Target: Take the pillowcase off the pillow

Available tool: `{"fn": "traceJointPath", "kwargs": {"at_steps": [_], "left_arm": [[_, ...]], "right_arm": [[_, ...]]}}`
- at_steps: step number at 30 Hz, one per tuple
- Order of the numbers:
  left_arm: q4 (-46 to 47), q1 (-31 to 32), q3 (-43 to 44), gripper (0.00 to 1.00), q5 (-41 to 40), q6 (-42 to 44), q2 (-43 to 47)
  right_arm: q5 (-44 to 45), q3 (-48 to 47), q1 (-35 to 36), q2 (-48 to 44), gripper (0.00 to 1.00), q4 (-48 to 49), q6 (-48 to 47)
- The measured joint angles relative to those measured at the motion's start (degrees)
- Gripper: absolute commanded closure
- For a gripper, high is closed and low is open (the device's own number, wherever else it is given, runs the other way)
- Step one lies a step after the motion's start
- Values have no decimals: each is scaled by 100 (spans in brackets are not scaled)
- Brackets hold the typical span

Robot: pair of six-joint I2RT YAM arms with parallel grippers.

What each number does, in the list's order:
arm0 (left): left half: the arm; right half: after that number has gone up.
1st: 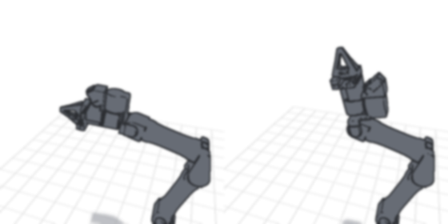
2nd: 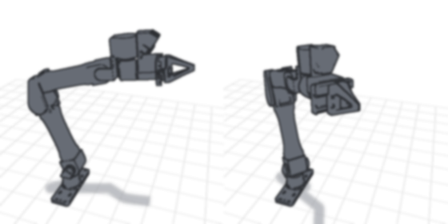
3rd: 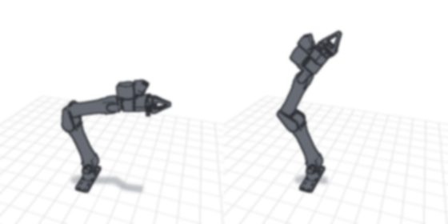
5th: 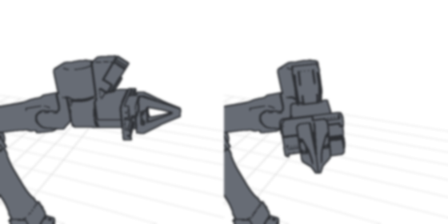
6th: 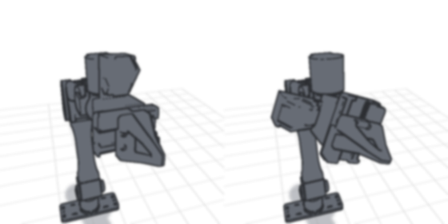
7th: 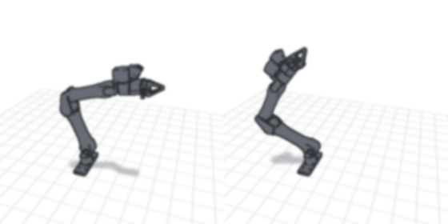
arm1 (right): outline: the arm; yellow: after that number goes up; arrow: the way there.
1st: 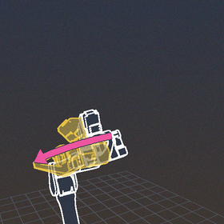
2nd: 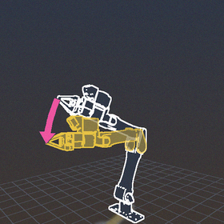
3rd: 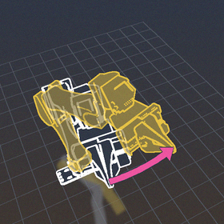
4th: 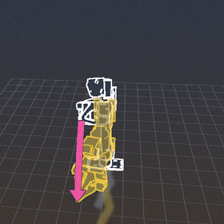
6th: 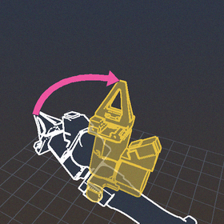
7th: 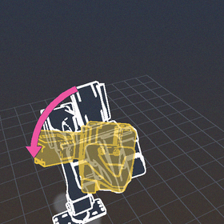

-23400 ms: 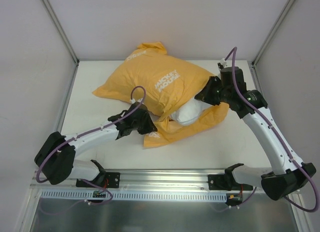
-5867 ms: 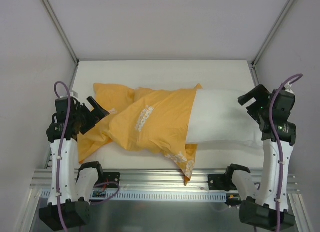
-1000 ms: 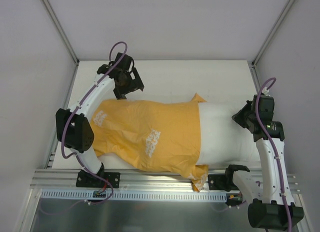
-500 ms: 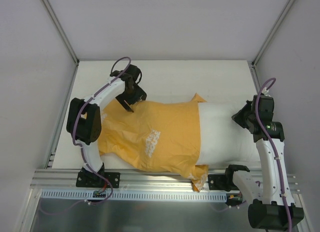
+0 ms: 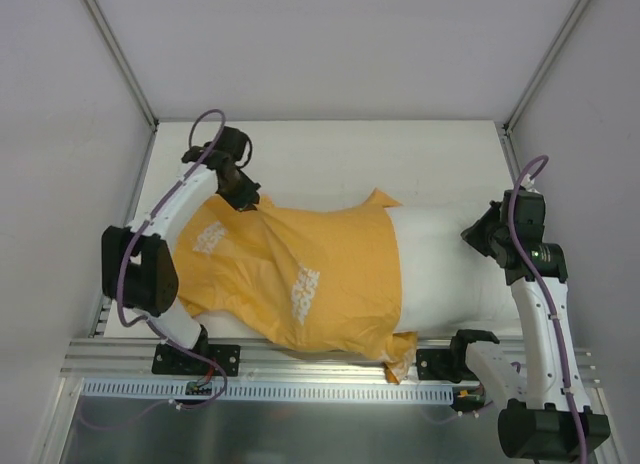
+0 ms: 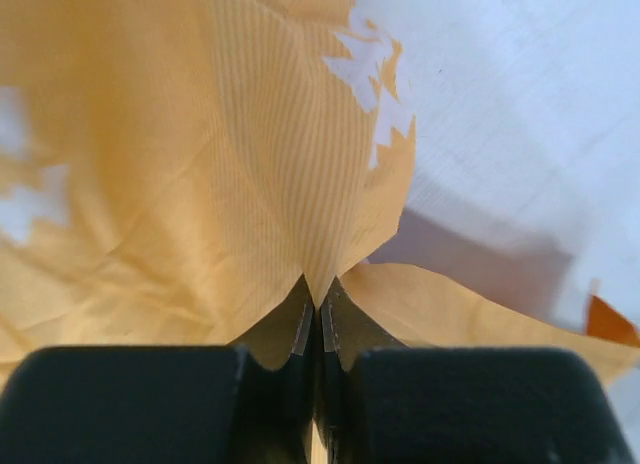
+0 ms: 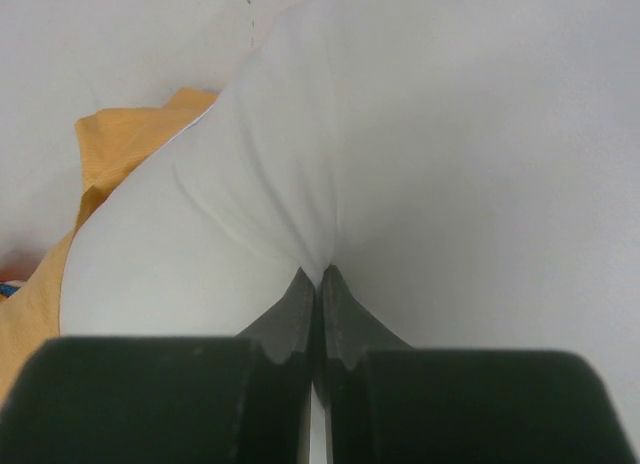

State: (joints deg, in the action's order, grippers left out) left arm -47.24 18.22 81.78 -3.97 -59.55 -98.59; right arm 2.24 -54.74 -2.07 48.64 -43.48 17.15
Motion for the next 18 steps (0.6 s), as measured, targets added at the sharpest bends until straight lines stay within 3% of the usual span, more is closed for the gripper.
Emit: {"fn": "traceJointPath", "kwargs": {"at_steps": [8,18], "left_arm": [[-229,-1768,-435,100,356,466,1685],[-420,-3462,203,100,868,1231,1921]], "right_arm": [[0,-74,59,2,99,-39,81],[260,-979,-680,-74,99,-874,26]]}}
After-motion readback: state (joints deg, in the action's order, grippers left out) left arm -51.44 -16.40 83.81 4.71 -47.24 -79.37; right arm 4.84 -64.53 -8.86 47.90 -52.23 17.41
